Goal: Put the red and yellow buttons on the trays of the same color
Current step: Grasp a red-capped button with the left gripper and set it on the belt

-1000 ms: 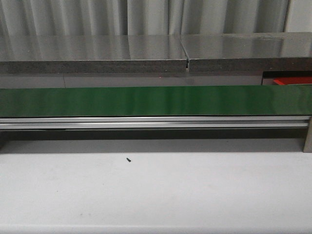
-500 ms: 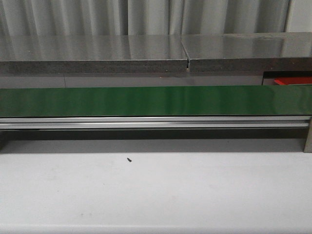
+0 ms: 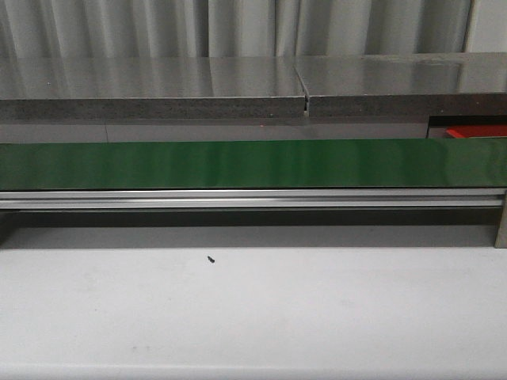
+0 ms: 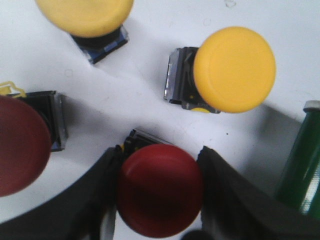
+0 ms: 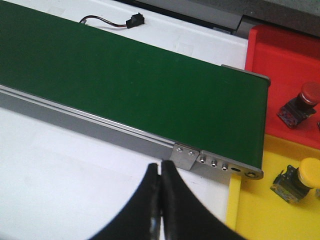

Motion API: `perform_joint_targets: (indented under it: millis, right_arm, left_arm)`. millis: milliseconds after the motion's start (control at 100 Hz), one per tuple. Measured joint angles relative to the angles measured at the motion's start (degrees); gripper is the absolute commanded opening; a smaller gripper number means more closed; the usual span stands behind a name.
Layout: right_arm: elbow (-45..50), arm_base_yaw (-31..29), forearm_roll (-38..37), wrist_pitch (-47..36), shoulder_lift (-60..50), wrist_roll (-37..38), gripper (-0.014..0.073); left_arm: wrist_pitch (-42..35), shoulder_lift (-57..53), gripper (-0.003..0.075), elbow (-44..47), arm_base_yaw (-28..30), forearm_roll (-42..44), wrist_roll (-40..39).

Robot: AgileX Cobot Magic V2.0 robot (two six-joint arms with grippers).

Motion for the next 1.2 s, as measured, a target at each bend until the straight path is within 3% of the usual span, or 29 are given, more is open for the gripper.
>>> perform_joint_targets:
  millis: [270,430,700,980,1120,1200]
  right_arm:
    - [0.00,0.00,0.00,0.00,0.00,0.00,-0.0068]
    - [0.00,0.00,0.00,0.00,0.00,0.00,-0.0068]
    - [0.00,0.00,0.00,0.02,0.00,0.00,-0.0068]
    - [0.00,0.00,0.00,0.02,0.00,0.00,-0.0068]
    - [0.00,0.00,0.00,0.02,0.00,0.00,-0.0068]
    - [0.00,0.00,0.00,0.02,0.00,0.00,-0.0068]
  left_arm:
    - [2.78,-8.69,-0.0018,0.00,-0.75,0.00,-0.04]
    - [4.68,-15.20,-0.0018,-0.24,-4.13,-0.34,-0.04]
    - [7.31,-15.62,-0.0018,2.55,-10.35,1.63,-0.04]
    - [4.47,-15.62,-0.0008,7.94,-12.84,2.23,-0.04]
    - [4.34,-15.62,0.0109,9.12,-12.84,2.44,-0.04]
    - [4.34,-15.62,0.0267,9.27,-12.84,2.44,-0.04]
